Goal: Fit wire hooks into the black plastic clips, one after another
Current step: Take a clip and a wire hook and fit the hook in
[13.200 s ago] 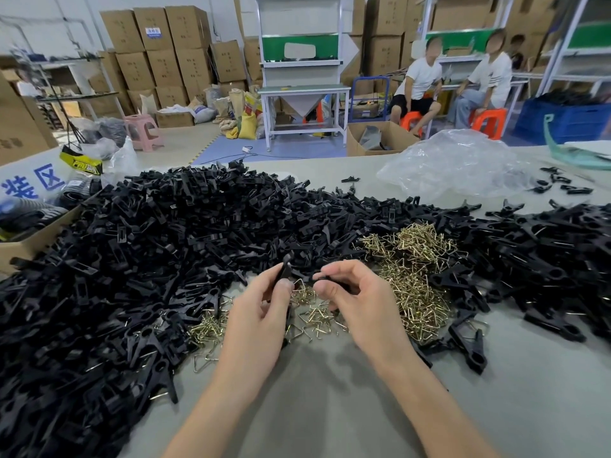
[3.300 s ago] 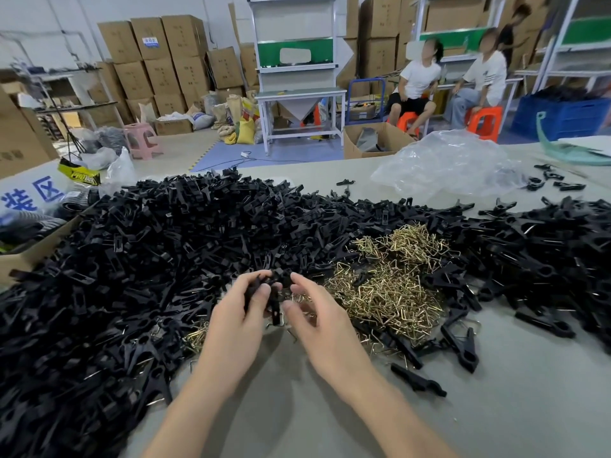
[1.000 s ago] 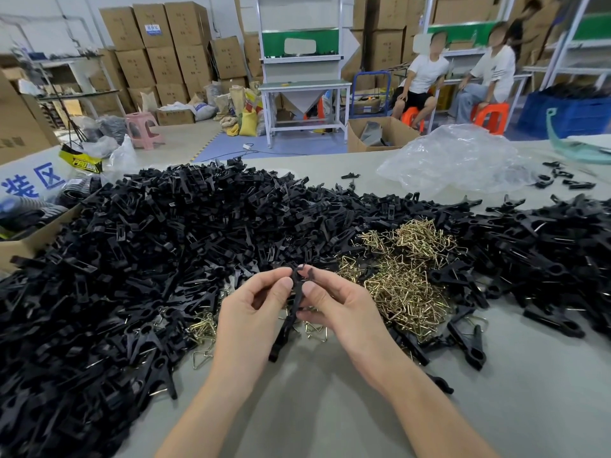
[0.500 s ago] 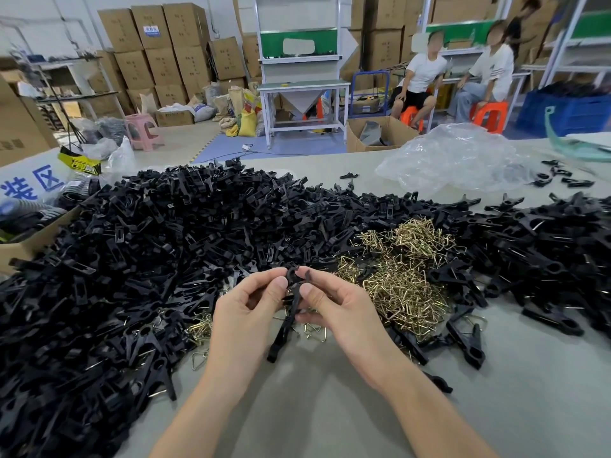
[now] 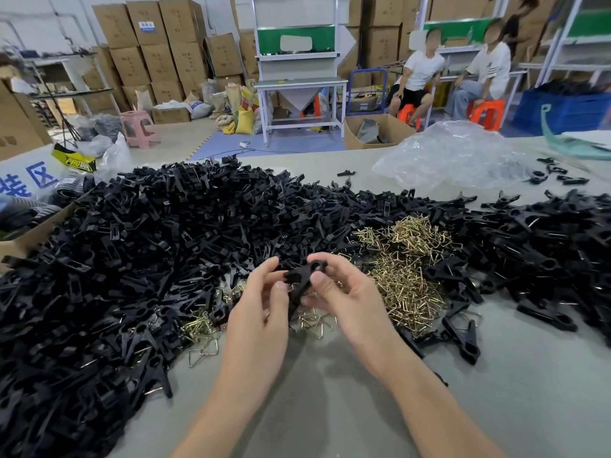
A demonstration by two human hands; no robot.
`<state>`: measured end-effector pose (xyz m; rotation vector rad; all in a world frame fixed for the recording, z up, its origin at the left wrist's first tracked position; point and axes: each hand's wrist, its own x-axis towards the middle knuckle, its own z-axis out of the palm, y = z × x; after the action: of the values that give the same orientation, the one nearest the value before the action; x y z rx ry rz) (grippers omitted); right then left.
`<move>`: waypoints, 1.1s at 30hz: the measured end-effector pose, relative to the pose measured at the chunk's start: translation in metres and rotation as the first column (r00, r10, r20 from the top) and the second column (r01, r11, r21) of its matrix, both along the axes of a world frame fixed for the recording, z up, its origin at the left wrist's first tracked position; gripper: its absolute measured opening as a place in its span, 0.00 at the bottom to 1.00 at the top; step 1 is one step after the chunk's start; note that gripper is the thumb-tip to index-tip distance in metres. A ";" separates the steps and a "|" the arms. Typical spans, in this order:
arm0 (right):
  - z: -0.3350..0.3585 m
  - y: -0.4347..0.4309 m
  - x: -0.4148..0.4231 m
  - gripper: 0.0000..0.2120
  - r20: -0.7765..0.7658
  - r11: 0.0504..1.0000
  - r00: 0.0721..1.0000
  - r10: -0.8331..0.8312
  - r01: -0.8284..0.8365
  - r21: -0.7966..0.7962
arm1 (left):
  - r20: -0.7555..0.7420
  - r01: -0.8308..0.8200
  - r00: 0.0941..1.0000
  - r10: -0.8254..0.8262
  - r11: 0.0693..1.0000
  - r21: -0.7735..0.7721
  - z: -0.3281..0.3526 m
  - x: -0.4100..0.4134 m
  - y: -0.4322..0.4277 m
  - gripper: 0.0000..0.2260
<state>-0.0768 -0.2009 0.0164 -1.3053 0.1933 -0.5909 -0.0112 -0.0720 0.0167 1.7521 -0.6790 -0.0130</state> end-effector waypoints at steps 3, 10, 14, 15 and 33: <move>0.004 -0.015 -0.003 0.11 0.057 0.983 0.992 -0.114 0.105 0.152 | 0.266 0.001 0.961 -0.075 0.963 0.268 -0.015 -0.008 -0.005 0.15; 0.007 -0.028 -0.006 0.10 0.102 0.929 0.975 -0.199 0.154 0.336 | 0.526 -0.221 0.809 -0.264 0.692 0.687 -0.020 0.000 -0.024 0.20; 0.008 -0.025 -0.006 0.09 0.084 0.932 0.976 -0.199 0.161 0.326 | 0.566 -0.261 0.775 -0.280 0.674 0.691 -0.018 -0.001 -0.023 0.09; 0.008 -0.025 -0.006 0.09 0.084 0.932 0.977 -0.198 0.161 0.324 | 0.575 -0.266 0.769 -0.281 0.677 0.686 -0.016 -0.001 -0.021 0.07; 0.008 -0.022 -0.006 0.09 0.062 0.953 0.985 -0.164 0.142 0.267 | 0.488 -0.233 0.813 -0.318 0.591 0.772 -0.007 0.022 0.011 0.14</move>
<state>-0.0825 -0.2224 0.0241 -1.0130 0.2960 -0.7250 0.0109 -0.0614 0.0092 2.6900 -1.3310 0.2359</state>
